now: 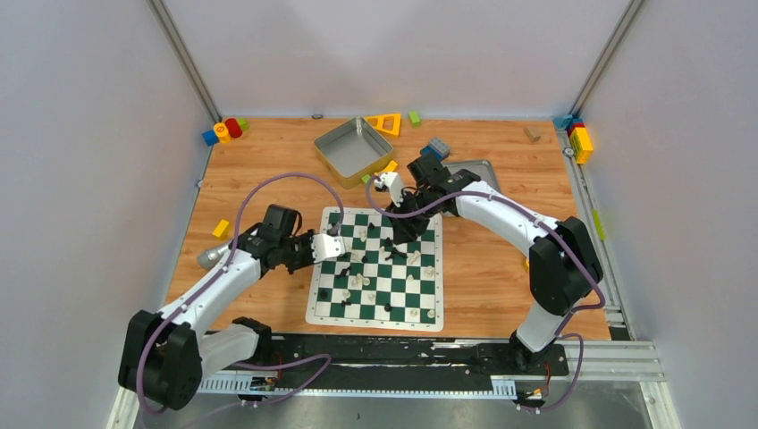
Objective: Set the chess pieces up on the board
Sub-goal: Pick up the chess piece from the chessboard, then place the chess piece on the chessboard.
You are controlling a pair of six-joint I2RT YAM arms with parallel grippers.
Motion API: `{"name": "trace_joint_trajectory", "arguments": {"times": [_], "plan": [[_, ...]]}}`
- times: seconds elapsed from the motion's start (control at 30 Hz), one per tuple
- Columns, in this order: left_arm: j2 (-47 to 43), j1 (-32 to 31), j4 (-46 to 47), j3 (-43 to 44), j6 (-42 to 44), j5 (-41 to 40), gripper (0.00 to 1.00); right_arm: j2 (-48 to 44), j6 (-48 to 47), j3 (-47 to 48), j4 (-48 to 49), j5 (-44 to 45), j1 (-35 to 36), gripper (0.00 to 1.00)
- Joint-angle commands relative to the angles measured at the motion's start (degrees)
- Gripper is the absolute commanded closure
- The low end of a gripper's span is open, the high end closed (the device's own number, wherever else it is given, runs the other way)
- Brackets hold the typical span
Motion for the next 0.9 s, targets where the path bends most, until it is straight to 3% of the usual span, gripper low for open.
{"name": "trace_joint_trajectory", "arguments": {"times": [0.0, 0.23, 0.4, 0.87], "plan": [[-5.06, -0.39, -0.53, 1.56, -5.89, 7.19, 0.80, -1.32, 3.76, 1.71, 4.86, -8.63, -0.41, 0.64], [-5.37, -0.36, -0.23, 7.43, -16.32, 18.62, 0.78, 3.05, 11.55, 5.10, 12.17, -22.72, -0.42, 0.64], [-5.17, -0.41, 3.05, 9.01, -22.43, 23.93, 0.78, 6.94, 18.28, 9.32, 17.27, -27.98, -0.16, 0.61], [-5.82, -0.38, 5.96, 9.04, -27.21, 24.31, 0.78, 14.23, 23.90, 13.30, 20.10, -32.82, 4.07, 0.54]]}}
